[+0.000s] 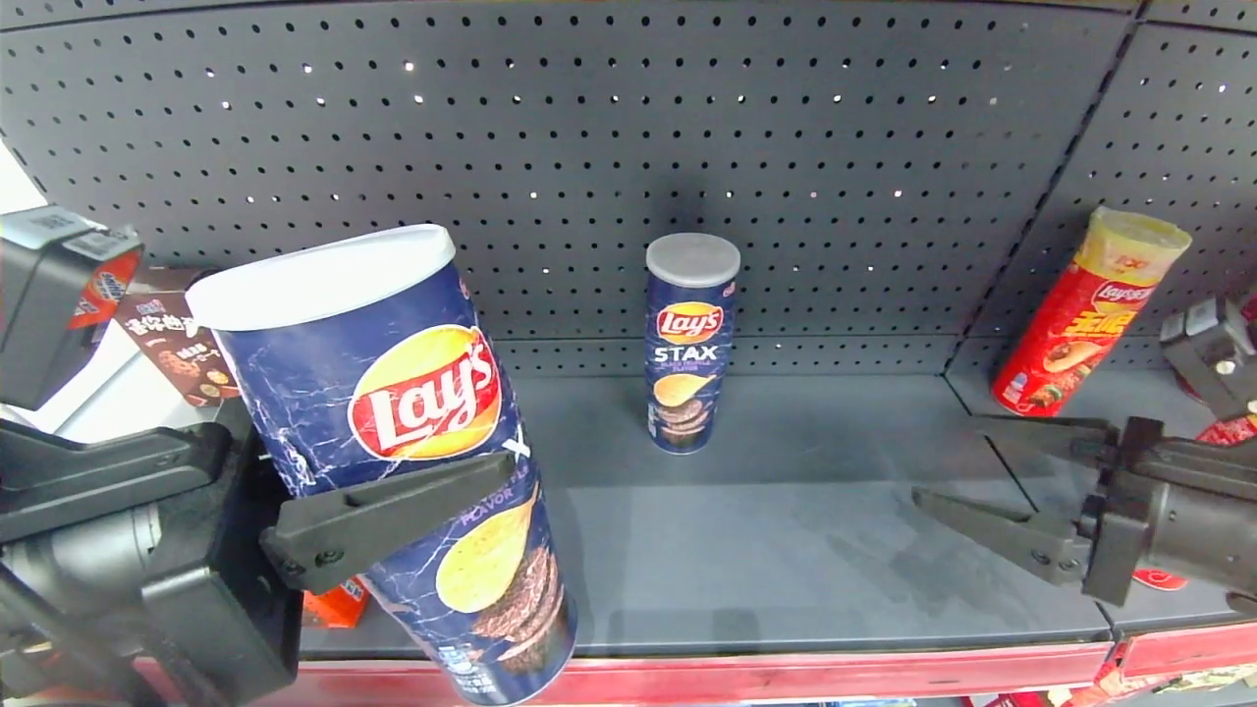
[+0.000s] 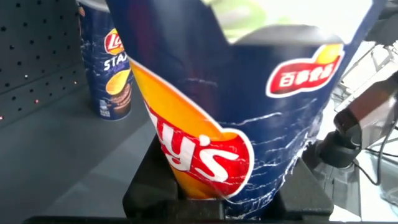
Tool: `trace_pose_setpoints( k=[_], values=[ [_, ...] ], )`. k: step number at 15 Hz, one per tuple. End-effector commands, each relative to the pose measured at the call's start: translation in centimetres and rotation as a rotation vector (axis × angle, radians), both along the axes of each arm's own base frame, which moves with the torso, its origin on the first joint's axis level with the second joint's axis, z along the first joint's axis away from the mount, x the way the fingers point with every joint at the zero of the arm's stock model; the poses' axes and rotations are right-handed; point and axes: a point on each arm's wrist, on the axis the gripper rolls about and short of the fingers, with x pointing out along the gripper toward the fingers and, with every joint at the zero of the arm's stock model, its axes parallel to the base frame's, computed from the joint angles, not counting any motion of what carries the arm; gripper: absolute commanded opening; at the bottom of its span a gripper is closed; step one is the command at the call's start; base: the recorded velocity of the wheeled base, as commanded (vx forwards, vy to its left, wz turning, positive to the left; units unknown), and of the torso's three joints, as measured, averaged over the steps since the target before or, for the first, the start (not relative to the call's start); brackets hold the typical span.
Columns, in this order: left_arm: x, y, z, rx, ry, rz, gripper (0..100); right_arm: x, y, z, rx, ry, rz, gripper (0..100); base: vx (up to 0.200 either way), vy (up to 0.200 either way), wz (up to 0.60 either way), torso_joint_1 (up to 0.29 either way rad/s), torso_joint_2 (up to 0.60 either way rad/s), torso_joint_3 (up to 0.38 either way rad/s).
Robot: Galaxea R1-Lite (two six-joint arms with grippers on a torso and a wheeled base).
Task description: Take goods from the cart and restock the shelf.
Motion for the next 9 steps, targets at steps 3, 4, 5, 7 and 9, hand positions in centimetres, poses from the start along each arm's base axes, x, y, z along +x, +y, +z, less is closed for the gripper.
trace_pose_setpoints(
  k=[3,4,5,7,9],
  values=[
    [0.2,-0.1,-0.3,0.003,0.017,0.0,0,7.6,1.0,-0.4,0.049,-0.036,0.167,100,0.0,0.0,0.0,0.0,0.0,0.0],
    [0.2,-0.2,-0.3,0.003,0.02,-0.002,0,9.4,1.7,-0.1,0.065,-0.065,0.236,100,0.0,0.0,0.0,0.0,0.0,0.0],
    [0.2,-0.2,-0.3,0.003,0.02,-0.003,0,10.8,2.1,-0.3,0.068,-0.098,0.311,100,0.0,0.0,0.0,0.0,0.0,0.0],
    [0.2,-0.2,-0.3,0.003,0.022,-0.002,0,13.1,2.5,-0.8,0.074,-0.147,0.442,100,0.0,0.0,0.0,0.0,0.0,0.0],
    [0.2,-0.1,-0.2,-0.01,0.037,-0.004,0,14.9,3.1,-0.9,0.075,-0.169,0.492,100,0.0,0.0,0.0,0.0,0.0,0.0]
  ],
)
